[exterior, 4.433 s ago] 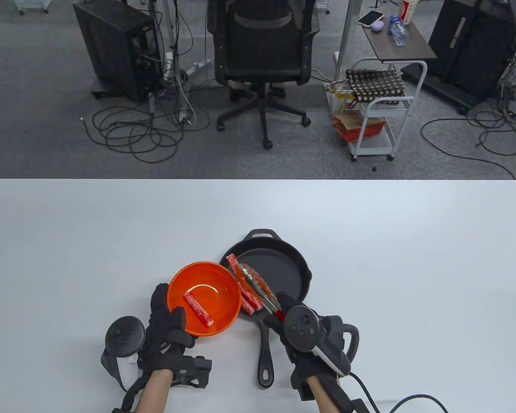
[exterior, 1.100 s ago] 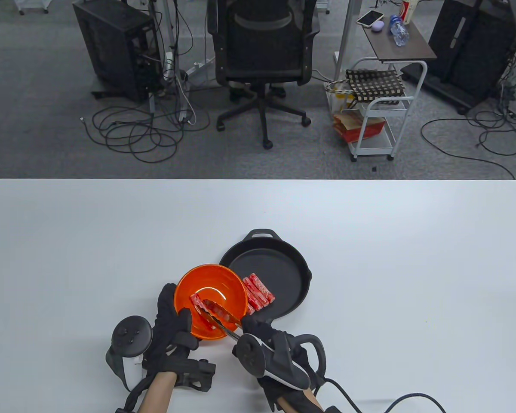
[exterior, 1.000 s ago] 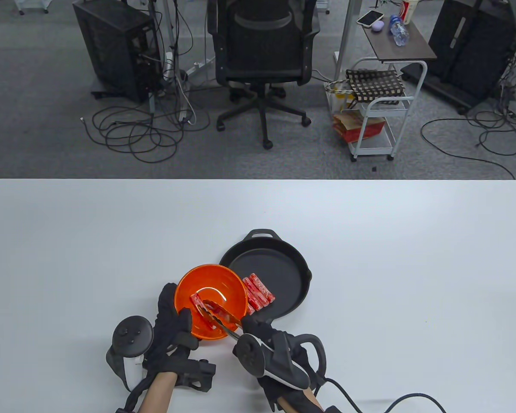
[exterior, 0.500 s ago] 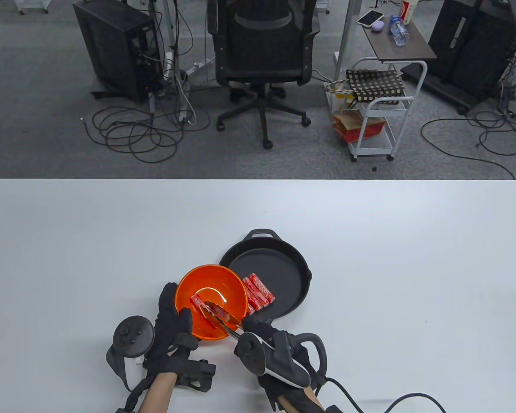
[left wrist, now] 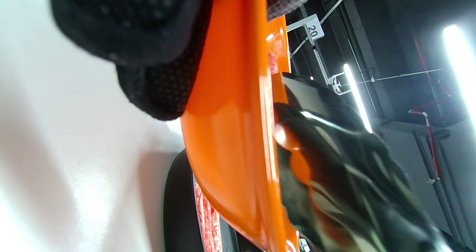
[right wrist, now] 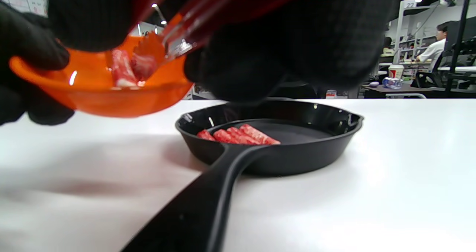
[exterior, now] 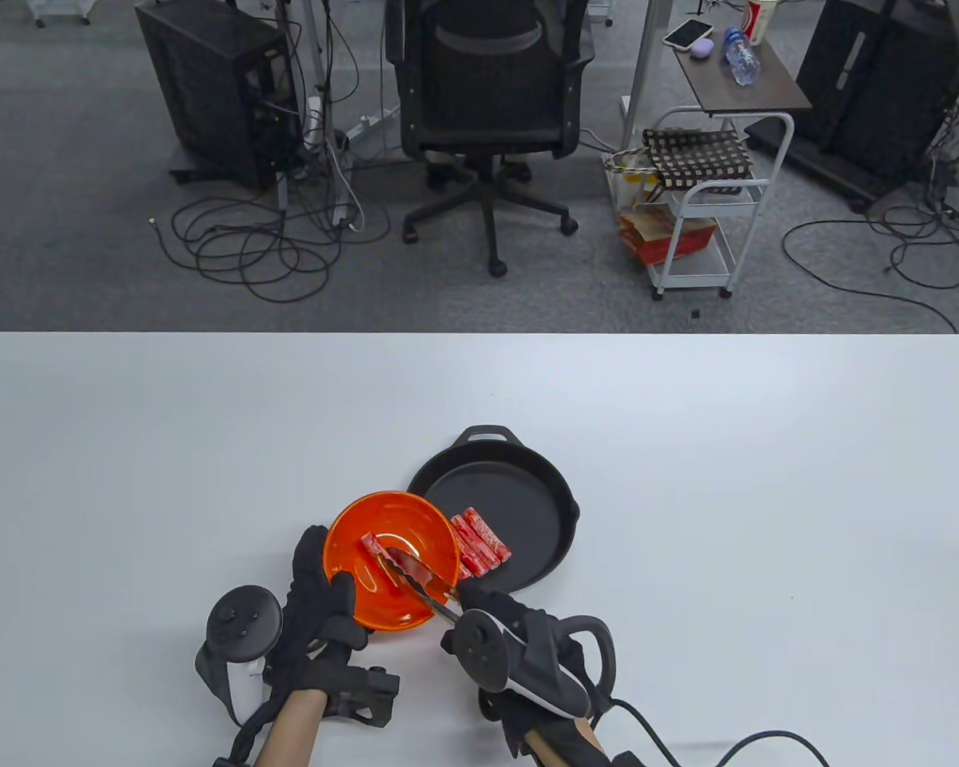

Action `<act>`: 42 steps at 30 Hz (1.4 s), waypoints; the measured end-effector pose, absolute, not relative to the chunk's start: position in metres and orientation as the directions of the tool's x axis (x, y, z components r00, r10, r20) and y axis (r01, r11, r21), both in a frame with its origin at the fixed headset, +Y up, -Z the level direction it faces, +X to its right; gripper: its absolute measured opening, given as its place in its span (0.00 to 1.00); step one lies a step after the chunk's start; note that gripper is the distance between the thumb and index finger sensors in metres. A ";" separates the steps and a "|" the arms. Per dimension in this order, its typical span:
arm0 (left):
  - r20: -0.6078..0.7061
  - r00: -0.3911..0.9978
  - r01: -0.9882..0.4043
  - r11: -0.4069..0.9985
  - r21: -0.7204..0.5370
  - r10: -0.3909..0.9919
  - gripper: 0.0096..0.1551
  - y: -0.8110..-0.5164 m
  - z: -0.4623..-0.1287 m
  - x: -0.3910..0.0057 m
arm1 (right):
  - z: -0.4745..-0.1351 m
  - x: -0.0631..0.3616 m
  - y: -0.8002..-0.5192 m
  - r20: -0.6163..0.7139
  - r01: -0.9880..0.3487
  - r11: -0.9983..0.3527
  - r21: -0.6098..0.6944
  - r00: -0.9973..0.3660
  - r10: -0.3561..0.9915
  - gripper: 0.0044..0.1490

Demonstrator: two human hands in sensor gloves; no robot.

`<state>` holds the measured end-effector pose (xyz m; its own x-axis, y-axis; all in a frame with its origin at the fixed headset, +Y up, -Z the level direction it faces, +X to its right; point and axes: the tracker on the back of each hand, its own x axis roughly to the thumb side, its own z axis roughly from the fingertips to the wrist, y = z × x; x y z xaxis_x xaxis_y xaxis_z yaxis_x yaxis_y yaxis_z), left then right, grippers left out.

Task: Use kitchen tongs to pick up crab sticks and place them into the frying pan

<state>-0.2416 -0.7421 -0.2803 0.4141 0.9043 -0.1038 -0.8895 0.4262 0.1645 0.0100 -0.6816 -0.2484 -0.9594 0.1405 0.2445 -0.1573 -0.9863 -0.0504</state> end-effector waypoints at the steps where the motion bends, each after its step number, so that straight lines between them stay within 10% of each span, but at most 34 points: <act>1: -0.106 0.411 -0.890 0.424 0.165 0.905 0.38 -0.742 -0.280 -0.242 | -0.249 0.012 -0.680 0.240 -0.168 -0.984 -0.059 -0.959 0.149 0.40; 16: -0.163 0.328 -0.921 0.353 0.163 0.931 0.38 -0.748 -0.282 -0.250 | -0.267 0.068 -0.676 0.050 -0.279 -0.951 -0.130 -0.960 0.275 0.40; 42: -0.171 0.323 -0.923 0.350 0.161 0.931 0.38 -0.748 -0.282 -0.250 | -0.310 0.082 -0.731 -0.113 -0.009 -0.998 0.058 -0.994 0.003 0.40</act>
<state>-0.2500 -0.7479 -0.2823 0.3231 0.9307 -0.1713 -0.9227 0.3500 0.1613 0.0818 -0.7309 -0.3103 -0.9936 0.0026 -0.1130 -0.0092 -0.9983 0.0583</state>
